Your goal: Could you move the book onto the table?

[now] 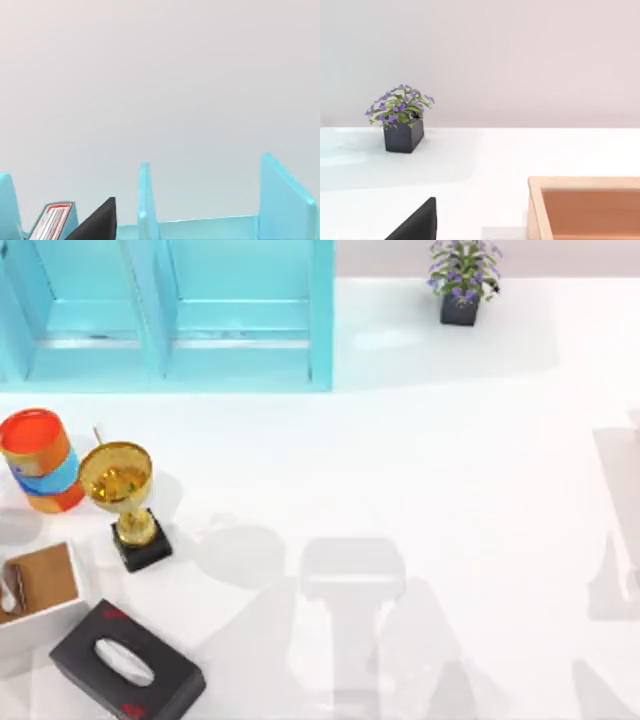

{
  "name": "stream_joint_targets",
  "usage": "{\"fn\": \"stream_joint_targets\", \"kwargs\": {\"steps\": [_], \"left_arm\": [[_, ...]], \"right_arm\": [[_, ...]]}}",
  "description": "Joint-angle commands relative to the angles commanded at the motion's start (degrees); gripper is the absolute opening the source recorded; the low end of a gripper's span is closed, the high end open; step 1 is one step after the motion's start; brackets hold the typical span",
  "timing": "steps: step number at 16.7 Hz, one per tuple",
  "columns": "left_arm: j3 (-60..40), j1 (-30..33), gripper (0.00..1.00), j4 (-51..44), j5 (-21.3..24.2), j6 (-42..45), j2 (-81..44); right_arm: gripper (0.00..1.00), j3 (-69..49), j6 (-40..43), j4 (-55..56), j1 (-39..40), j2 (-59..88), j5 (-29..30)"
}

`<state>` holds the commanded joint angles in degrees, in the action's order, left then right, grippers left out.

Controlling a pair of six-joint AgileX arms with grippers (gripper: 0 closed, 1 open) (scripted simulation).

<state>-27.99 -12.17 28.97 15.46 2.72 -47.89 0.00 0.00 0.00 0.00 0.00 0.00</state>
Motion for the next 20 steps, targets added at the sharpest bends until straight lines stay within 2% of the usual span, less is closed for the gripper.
{"fn": "stream_joint_targets", "kwargs": {"steps": [6,11,15,20], "left_arm": [[-15.77,-9.10,1.00,14.07,9.54,2.60,-37.48],[-24.34,-15.24,1.00,20.30,15.25,4.66,-62.04],[-27.25,-17.73,1.00,21.94,17.53,5.66,-71.37],[-27.50,-17.96,1.00,22.02,17.77,5.78,-72.40]], "right_arm": [[1.00,0.00,0.00,0.00,0.00,0.00,0.00],[1.00,0.00,0.00,0.00,0.00,0.00,0.00],[1.00,0.00,0.00,0.00,0.00,0.00,0.00],[1.00,0.00,0.00,0.00,0.00,0.00,0.00]]}}
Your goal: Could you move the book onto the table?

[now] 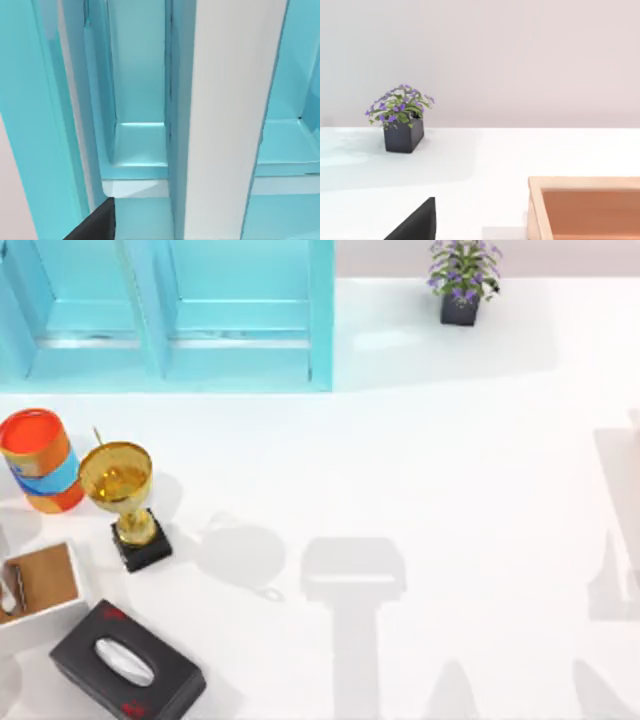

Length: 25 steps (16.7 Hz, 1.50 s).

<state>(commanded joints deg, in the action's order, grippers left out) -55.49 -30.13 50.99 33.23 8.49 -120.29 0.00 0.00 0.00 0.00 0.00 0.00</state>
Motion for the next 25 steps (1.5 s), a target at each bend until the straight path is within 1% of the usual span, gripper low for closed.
{"fn": "stream_joint_targets", "kwargs": {"steps": [2,4,9,14,20,25], "left_arm": [[0.17,0.31,1.00,-0.22,-0.16,-0.06,0.15],[-1.74,0.81,1.00,-1.71,-0.75,-0.31,0.26],[-12.60,3.74,1.00,-6.33,-3.51,-1.20,-5.42],[-22.81,6.38,1.00,-7.54,-5.98,-1.86,-14.16],[-24.45,6.75,1.00,-7.35,-6.34,-1.90,-16.09],[-24.45,6.75,0.62,-7.35,-6.34,-1.90,-16.09]], "right_arm": [[1.00,0.00,0.00,0.00,0.00,0.00,0.00],[1.00,0.00,0.00,0.00,0.00,0.00,0.00],[1.00,0.00,0.00,0.00,0.00,0.00,0.00],[1.00,0.00,0.00,0.00,0.00,0.00,0.00],[1.00,0.00,0.00,0.00,0.00,0.00,0.00],[1.00,0.00,0.00,0.00,0.00,0.00,0.00]]}}
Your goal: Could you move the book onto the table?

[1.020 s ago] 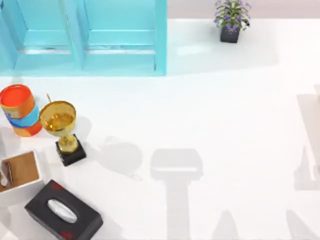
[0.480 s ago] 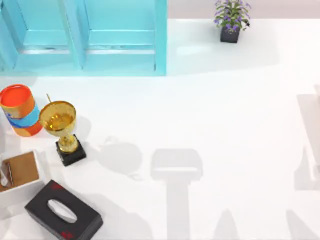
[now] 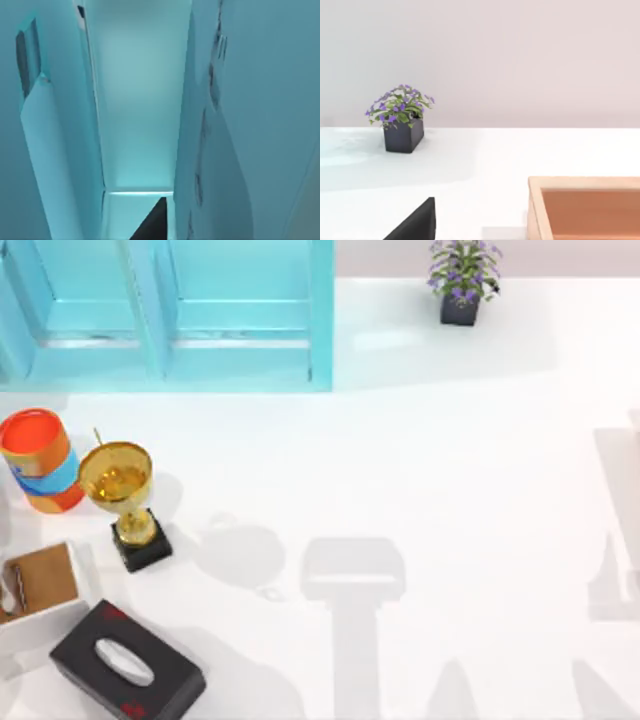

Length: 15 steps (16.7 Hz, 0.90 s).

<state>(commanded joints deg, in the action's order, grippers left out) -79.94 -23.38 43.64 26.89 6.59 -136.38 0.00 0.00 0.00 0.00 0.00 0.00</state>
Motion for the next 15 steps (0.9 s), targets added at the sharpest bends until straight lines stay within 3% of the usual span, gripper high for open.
{"fn": "stream_joint_targets", "kwargs": {"steps": [8,15], "left_arm": [[0.00,0.00,0.02,0.00,0.00,0.00,0.00],[0.00,0.00,0.00,0.00,0.00,0.00,0.00]], "right_arm": [[1.00,0.00,0.00,0.00,0.00,0.00,0.00],[1.00,0.00,0.00,0.00,0.00,0.00,0.00]]}}
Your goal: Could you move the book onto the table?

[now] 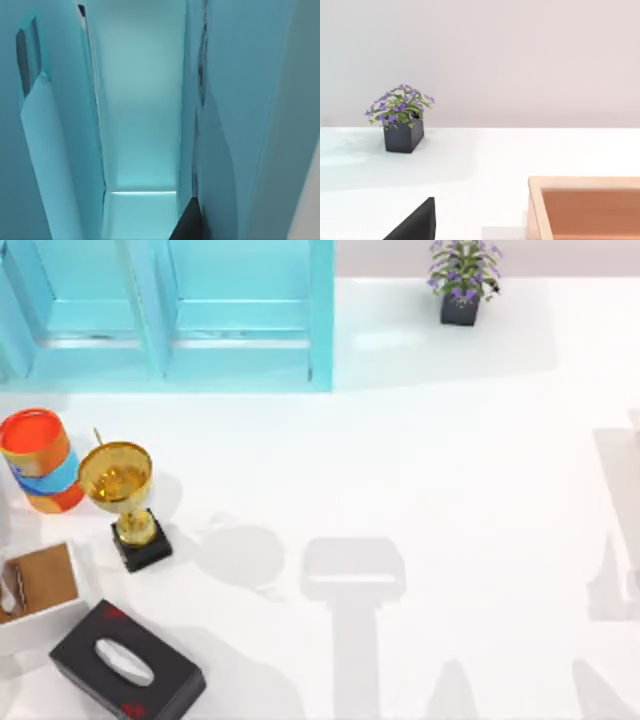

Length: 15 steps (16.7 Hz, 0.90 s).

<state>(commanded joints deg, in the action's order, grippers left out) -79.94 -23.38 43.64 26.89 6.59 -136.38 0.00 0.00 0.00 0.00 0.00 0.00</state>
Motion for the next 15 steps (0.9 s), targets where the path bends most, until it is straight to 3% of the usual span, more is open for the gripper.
{"fn": "stream_joint_targets", "kwargs": {"steps": [7,15], "left_arm": [[3.22,-1.58,0.00,-4.89,2.60,1.22,6.72],[15.38,-11.60,0.00,-24.12,11.04,4.30,41.67]], "right_arm": [[1.00,0.00,0.00,0.00,0.00,0.00,0.00],[1.00,0.00,0.00,0.00,0.00,0.00,0.00]]}}
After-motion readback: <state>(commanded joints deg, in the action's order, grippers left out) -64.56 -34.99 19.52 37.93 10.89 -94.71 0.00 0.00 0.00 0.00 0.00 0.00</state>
